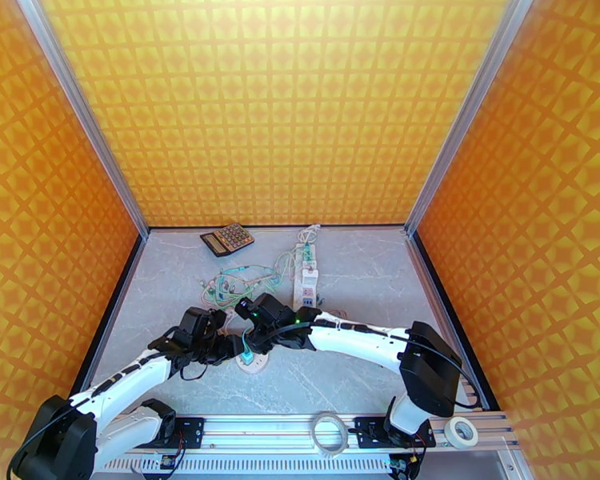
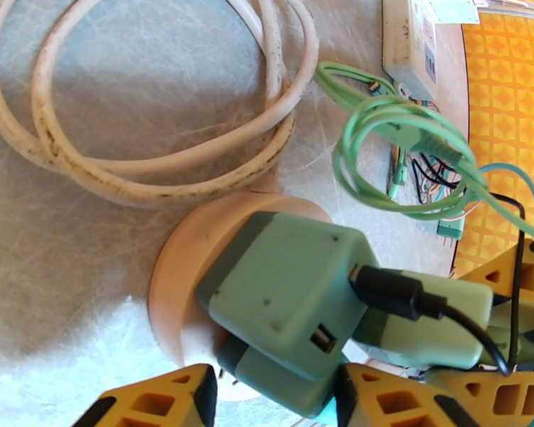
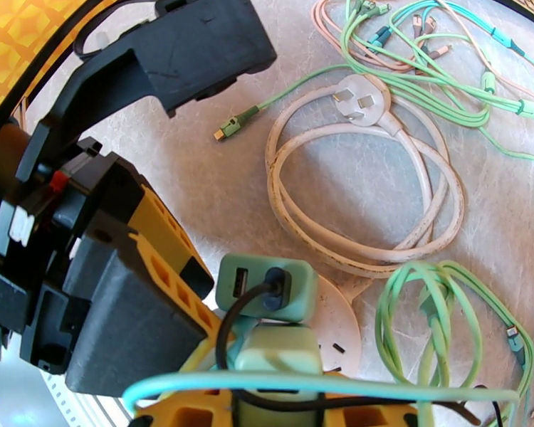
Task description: Pull the plug off the socket
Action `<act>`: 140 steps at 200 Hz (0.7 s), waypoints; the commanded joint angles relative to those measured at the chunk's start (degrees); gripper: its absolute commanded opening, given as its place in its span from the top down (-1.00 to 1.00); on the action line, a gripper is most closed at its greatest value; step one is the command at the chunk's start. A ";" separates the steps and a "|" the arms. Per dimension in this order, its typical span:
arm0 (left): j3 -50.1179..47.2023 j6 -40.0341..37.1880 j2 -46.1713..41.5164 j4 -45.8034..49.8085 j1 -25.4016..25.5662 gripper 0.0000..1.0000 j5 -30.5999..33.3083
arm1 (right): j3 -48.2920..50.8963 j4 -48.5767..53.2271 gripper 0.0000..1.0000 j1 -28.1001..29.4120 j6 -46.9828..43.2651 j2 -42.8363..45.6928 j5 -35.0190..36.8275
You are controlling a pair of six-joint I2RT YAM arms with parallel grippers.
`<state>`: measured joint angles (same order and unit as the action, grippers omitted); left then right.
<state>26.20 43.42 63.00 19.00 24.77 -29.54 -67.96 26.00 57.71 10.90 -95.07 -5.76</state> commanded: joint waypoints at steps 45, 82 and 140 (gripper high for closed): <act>-4.00 -0.59 1.45 13.44 0.10 0.02 12.22 | 2.39 10.70 0.66 -0.39 -0.50 7.30 4.53; -3.87 -0.28 0.94 13.67 0.11 0.02 12.48 | 4.74 18.13 0.64 -1.14 -1.48 8.76 3.76; -3.99 0.17 -2.56 14.51 0.10 0.01 12.72 | 10.01 28.94 0.62 -3.83 0.46 11.52 3.78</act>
<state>25.67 43.48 59.22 21.87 25.12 -26.11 -59.72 48.10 55.29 10.22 -85.34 -2.81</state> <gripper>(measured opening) 0.495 0.264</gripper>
